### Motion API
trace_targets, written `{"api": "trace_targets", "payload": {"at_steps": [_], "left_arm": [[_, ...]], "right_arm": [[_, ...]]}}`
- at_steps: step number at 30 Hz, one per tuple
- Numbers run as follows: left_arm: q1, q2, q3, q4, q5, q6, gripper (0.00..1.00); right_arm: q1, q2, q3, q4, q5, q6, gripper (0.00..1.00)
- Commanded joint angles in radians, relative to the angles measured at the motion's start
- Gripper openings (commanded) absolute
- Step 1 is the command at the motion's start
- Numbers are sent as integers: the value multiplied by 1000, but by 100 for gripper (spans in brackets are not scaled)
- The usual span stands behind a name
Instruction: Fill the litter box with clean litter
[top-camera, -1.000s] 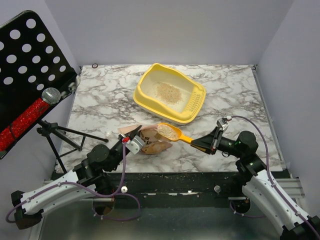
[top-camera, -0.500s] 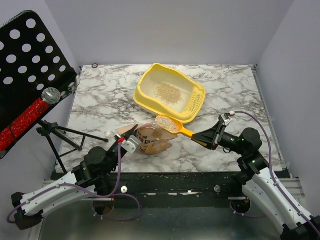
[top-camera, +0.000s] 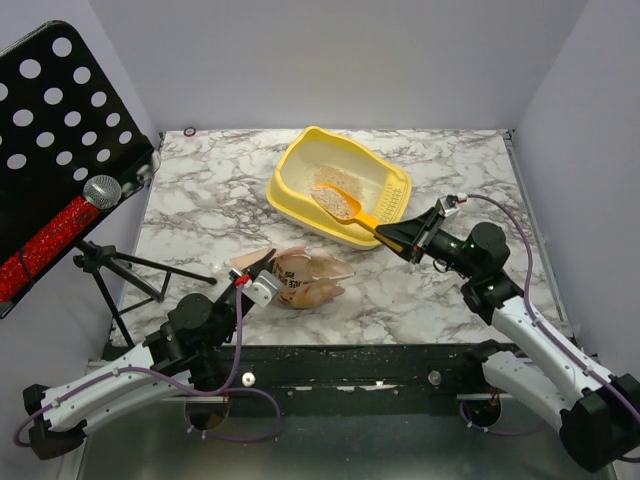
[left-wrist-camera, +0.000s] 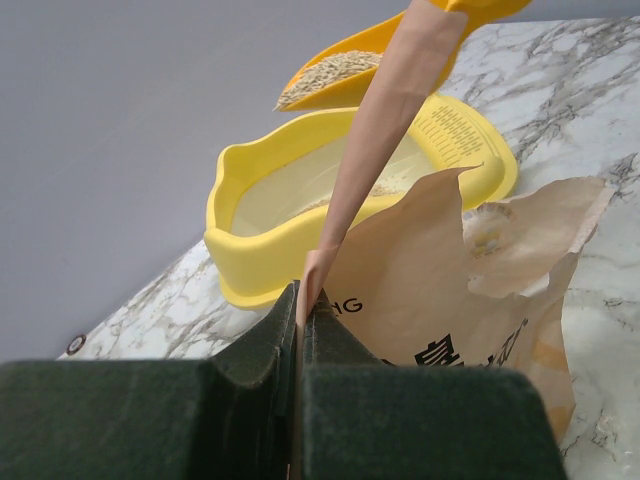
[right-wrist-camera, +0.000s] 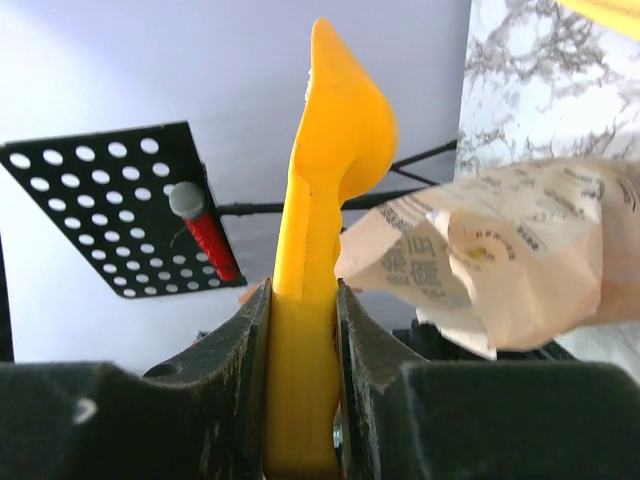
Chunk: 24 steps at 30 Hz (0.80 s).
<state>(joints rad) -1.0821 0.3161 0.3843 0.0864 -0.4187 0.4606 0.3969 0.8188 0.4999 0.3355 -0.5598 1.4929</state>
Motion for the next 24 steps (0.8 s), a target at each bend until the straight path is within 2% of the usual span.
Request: {"api": "trace_targets", "payload": {"at_steps": [1,6,13,16,24], "left_arm": [[-4,-28,45,228,-15,7,0],[-4,-22,47,228,-11,6,0],[-4,8,47,236,-6,-8,0],[-4,21,50,233,-3,-14,0],[-4,29,56,223,4,-16,0]], "right_arm": [[-9,107,65,190,89,6,0],[-35,272,106,273,123,-40,0],[-92,479,215,211,141,-202,0],[-96,545,334,-2,165,-367,0],[-96,723,590,-425,210,-706,0]]}}
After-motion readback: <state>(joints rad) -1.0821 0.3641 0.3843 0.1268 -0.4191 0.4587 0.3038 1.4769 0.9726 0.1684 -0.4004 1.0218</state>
